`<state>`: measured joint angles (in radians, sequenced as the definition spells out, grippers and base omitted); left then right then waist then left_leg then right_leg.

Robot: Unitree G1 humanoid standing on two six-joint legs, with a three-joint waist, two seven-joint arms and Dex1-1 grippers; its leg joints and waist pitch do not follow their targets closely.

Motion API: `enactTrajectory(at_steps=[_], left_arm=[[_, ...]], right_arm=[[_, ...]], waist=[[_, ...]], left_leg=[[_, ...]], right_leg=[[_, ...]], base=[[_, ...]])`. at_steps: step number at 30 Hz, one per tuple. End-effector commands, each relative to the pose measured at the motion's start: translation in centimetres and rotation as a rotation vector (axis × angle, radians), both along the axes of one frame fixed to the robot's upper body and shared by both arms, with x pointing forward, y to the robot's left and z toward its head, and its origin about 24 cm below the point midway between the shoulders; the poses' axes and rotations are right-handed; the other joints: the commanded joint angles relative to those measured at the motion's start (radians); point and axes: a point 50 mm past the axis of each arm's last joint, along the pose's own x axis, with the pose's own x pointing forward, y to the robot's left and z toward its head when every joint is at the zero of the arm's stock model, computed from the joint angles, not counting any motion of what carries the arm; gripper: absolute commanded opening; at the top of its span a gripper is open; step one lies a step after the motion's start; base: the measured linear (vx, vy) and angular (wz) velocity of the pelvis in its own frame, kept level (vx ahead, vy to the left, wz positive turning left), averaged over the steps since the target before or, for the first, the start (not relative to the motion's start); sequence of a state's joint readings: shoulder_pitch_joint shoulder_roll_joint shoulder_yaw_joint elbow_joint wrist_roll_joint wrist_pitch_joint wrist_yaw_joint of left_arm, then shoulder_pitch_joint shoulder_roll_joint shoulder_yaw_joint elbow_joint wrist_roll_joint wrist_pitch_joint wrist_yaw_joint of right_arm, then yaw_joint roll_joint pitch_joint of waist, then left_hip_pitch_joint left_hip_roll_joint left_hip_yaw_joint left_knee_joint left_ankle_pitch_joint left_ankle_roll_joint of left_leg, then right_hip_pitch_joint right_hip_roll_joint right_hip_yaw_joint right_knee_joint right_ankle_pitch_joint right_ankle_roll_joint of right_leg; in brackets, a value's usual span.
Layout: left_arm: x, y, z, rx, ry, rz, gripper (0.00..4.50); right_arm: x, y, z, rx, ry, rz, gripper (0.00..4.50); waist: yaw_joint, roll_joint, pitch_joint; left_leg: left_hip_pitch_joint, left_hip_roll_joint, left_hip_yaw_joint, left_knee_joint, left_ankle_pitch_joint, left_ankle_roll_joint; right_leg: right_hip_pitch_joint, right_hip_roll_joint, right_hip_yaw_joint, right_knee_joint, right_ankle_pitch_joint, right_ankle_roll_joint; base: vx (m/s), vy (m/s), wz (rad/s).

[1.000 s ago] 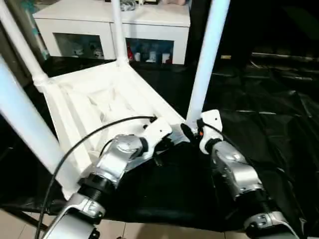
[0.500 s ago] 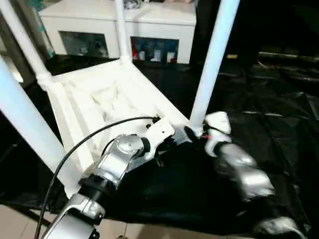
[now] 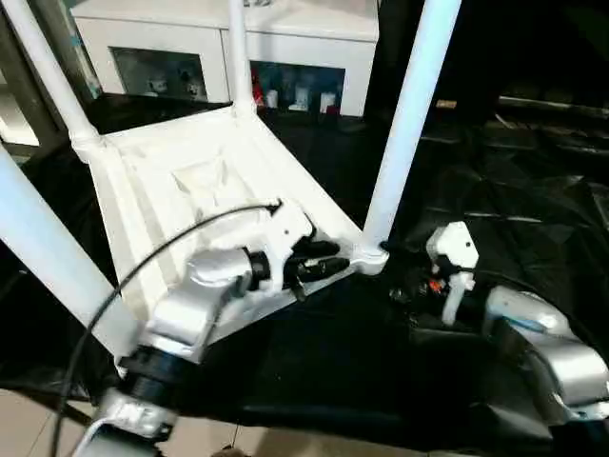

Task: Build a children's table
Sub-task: Rotate leg to tighten, then rotate table base

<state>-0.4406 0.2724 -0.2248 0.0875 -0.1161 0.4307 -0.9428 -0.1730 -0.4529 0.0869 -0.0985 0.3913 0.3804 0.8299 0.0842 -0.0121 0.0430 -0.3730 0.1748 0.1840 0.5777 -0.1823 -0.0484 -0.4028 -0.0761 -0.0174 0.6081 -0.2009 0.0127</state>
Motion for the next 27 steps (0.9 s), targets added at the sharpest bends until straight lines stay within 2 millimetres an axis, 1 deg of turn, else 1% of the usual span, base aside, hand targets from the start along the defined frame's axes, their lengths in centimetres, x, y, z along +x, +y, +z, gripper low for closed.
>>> enactTrajectory(at_steps=[1,2,3,4,5,6,7,8,9,10,11,12,13,14,15,16,17,18,19,20,21,22,25,26,27], left_arm=[[-1.4,0.3,-1.1,0.055,0.085,-0.07,1.94],[-1.8,0.4,-1.3,0.071,0.1,-0.085,1.94],[-2.3,0.5,-1.8,0.104,0.123,-0.093,1.94],[-2.7,0.5,-2.1,0.125,0.142,-0.09,2.17],[-2.9,0.4,-2.2,0.134,0.147,-0.085,2.26],[-3.2,0.3,-2.3,0.142,0.164,-0.074,2.26],[-3.2,0.3,-2.3,0.142,0.164,-0.074,2.33],[-3.3,0.2,-2.3,0.152,0.171,-0.069,2.39],[-3.5,0.1,-2.4,0.166,0.176,-0.058,2.49],[-3.5,0.2,-2.5,0.179,0.177,-0.05,2.6],[-3.6,0.3,-2.7,0.216,0.171,-0.031,2.73],[-3.6,0.4,-2.7,0.229,0.167,-0.024,2.73],[-3.5,0.7,-3.0,0.285,0.139,0.016,2.81],[-3.5,0.7,-3.0,0.285,0.139,0.016,2.91],[-3.3,0.8,-3.1,0.331,0.096,0.05,3.01],[-3.3,0.8,-3.1,0.334,0.093,0.052,3.14],[-3.2,0.8,-3.1,0.351,0.076,0.061,3.14],[-3.1,0.9,-3.0,0.378,0.046,0.079,3.22],[-3.1,0.8,-3.0,0.38,0.042,0.081,3.22],[-3.1,0.8,-2.9,0.382,0.038,0.084,3.44],[-3.1,0.8,-2.9,0.386,0.031,0.095,3.53],[-3.2,0.8,-2.8,0.391,0.027,0.094,3.57],[-3.4,0.7,-2.8,0.414,0.01,0.087,3.59],[-3.5,0.7,-2.8,0.415,0.009,0.086,3.59],[-3.5,0.7,-2.8,0.423,0.002,0.088,3.59]], right_arm=[[-0.1,0.3,0.3,0.011,0.011,0.025,3.68],[0.0,0.4,0.3,0.011,0.012,0.026,3.68],[0.5,0.9,0.1,0.014,0.015,0.017,3.68],[1.1,1.3,-0.3,0.001,0.013,-0.017,3.68],[1.7,1.6,-0.6,-0.01,0.012,-0.053,3.68],[2.4,2.3,-0.9,-0.007,0.014,-0.094,3.68],[2.4,2.3,-0.9,-0.007,0.014,-0.094,3.68],[2.9,2.9,-1.2,-0.004,0.02,-0.122,3.68],[3.2,3.6,-1.4,0.018,0.032,-0.122,3.68],[3.4,4.0,-1.5,0.025,0.039,-0.121,3.68],[3.7,4.9,-1.7,0.036,0.048,-0.108,3.68],[3.8,5.1,-1.8,0.039,0.051,-0.103,3.68],[4.2,6.3,-1.9,0.052,0.052,-0.076,3.68],[4.2,6.3,-1.9,0.052,0.052,-0.076,3.68],[4.6,7.3,-1.9,0.061,0.039,-0.064,3.68],[4.6,7.4,-1.9,0.061,0.037,-0.064,3.68],[4.8,7.7,-1.9,0.062,0.031,-0.062,3.68],[5.1,8.6,-1.9,0.082,0.032,-0.066,3.68],[5.1,8.7,-1.9,0.084,0.031,-0.068,3.68],[5.3,8.9,-1.9,0.09,0.031,-0.074,3.68],[5.6,9.3,-1.9,0.103,0.031,-0.094,3.68],[5.7,9.4,-2.0,0.106,0.03,-0.111,3.68],[6.7,9.7,-2.1,0.13,0.032,-0.212,3.68],[6.8,9.6,-2.1,0.136,0.036,-0.235,3.68],[7.3,9.4,-2.2,0.155,0.043,-0.289,3.68]], waist=[[0.001,-0.003,-0.045],[0.002,-0.002,-0.046],[0.0,-0.002,-0.046],[-0.005,0.0,-0.047],[-0.005,-0.003,-0.045],[-0.004,0.0,-0.046],[-0.007,0.003,-0.046],[-0.005,-0.002,-0.048],[-0.004,0.0,-0.048],[-0.001,0.002,-0.049],[0.001,-0.001,-0.051],[0.0,0.001,-0.05],[-0.003,0.0,-0.052],[-0.003,0.001,-0.051],[-0.005,0.001,-0.051],[-0.005,0.002,-0.052],[-0.004,0.004,-0.053],[-0.003,0.0,-0.052],[-0.004,0.0,-0.052],[-0.002,0.003,-0.051],[-0.003,0.001,-0.052],[-0.004,0.002,-0.052],[-0.004,0.003,-0.052],[-0.005,0.001,-0.051],[-0.004,0.003,-0.053]], left_leg=[[0.01,0.05,-0.018,-0.073,-0.242,0.034],[0.014,0.05,-0.018,-0.072,-0.246,0.029],[0.012,0.05,-0.018,-0.073,-0.245,0.027],[0.011,0.05,-0.019,-0.075,-0.245,0.012],[0.012,0.048,-0.017,-0.075,-0.247,0.009],[0.015,0.049,-0.017,-0.074,-0.252,0.003],[0.015,0.049,-0.018,-0.075,-0.25,-0.01],[0.014,0.049,-0.017,-0.073,-0.242,-0.015],[0.014,0.047,-0.017,-0.073,-0.234,-0.012],[0.015,0.046,-0.015,-0.07,-0.212,-0.009],[0.015,0.046,-0.014,-0.068,-0.207,-0.007],[0.013,0.046,-0.016,-0.07,-0.201,-0.005],[0.013,0.045,-0.015,-0.068,-0.192,-0.001],[0.011,0.045,-0.016,-0.069,-0.192,-0.001],[0.011,0.045,-0.016,-0.068,-0.191,-0.001],[0.011,0.045,-0.017,-0.069,-0.191,-0.003],[0.013,0.046,-0.016,-0.068,-0.191,-0.005],[0.013,0.047,-0.016,-0.069,-0.19,-0.003],[0.013,0.047,-0.016,-0.069,-0.192,-0.002],[0.014,0.046,-0.016,-0.069,-0.193,-0.007],[0.013,0.046,-0.016,-0.069,-0.189,-0.009],[0.013,0.045,-0.016,-0.069,-0.186,-0.012],[0.015,0.045,-0.016,-0.07,-0.202,-0.023],[0.014,0.044,-0.015,-0.07,-0.2,-0.021],[0.016,0.044,-0.015,-0.069,-0.188,-0.022]], right_leg=[[0.038,-0.052,0.03,-0.079,-0.205,-0.187],[0.036,-0.052,0.03,-0.08,-0.21,-0.186],[0.037,-0.053,0.031,-0.08,-0.214,-0.185],[0.035,-0.052,0.03,-0.077,-0.212,-0.191],[0.033,-0.051,0.03,-0.08,-0.222,-0.189],[0.03,-0.052,0.03,-0.079,-0.227,-0.193],[0.03,-0.053,0.03,-0.078,-0.227,-0.201],[0.033,-0.051,0.031,-0.076,-0.207,-0.2],[0.033,-0.051,0.031,-0.074,-0.194,-0.202],[0.035,-0.048,0.031,-0.071,-0.142,-0.206],[0.036,-0.047,0.031,-0.068,-0.123,-0.208],[0.038,-0.048,0.031,-0.066,-0.114,-0.209],[0.039,-0.047,0.029,-0.065,-0.093,-0.212],[0.04,-0.049,0.029,-0.064,-0.094,-0.212],[0.041,-0.049,0.029,-0.064,-0.096,-0.211],[0.041,-0.051,0.029,-0.064,-0.098,-0.212],[0.041,-0.052,0.03,-0.063,-0.099,-0.211],[0.041,-0.051,0.03,-0.063,-0.101,-0.212],[0.04,-0.052,0.03,-0.063,-0.102,-0.212],[0.04,-0.051,0.03,-0.063,-0.108,-0.21],[0.041,-0.05,0.03,-0.062,-0.1,-0.209],[0.04,-0.05,0.029,-0.061,-0.098,-0.212],[0.038,-0.051,0.03,-0.062,-0.117,-0.213],[0.039,-0.049,0.03,-0.062,-0.111,-0.212],[0.039,-0.049,0.03,-0.059,-0.096,-0.213]], base=[[0.0,0.0,0.0],[0.0,0.0,0.0],[0.0,0.0,0.0],[0.0,0.0,0.0],[0.0,0.0,0.0],[0.0,0.0,0.0],[0.0,0.0,0.0],[0.0,0.0,0.0],[0.0,0.0,0.0],[0.0,0.0,0.0],[0.0,0.0,0.0],[0.0,0.0,0.0],[0.0,0.0,0.0],[0.0,0.0,0.0],[0.0,0.0,0.0],[0.0,0.0,0.0],[0.0,0.0,0.0],[0.0,0.0,0.0],[0.0,0.0,0.0],[0.0,0.0,0.0],[0.0,0.0,0.0],[0.0,0.0,0.0],[0.0,0.0,0.0],[0.0,0.0,0.0],[0.0,0.0,0.0]])
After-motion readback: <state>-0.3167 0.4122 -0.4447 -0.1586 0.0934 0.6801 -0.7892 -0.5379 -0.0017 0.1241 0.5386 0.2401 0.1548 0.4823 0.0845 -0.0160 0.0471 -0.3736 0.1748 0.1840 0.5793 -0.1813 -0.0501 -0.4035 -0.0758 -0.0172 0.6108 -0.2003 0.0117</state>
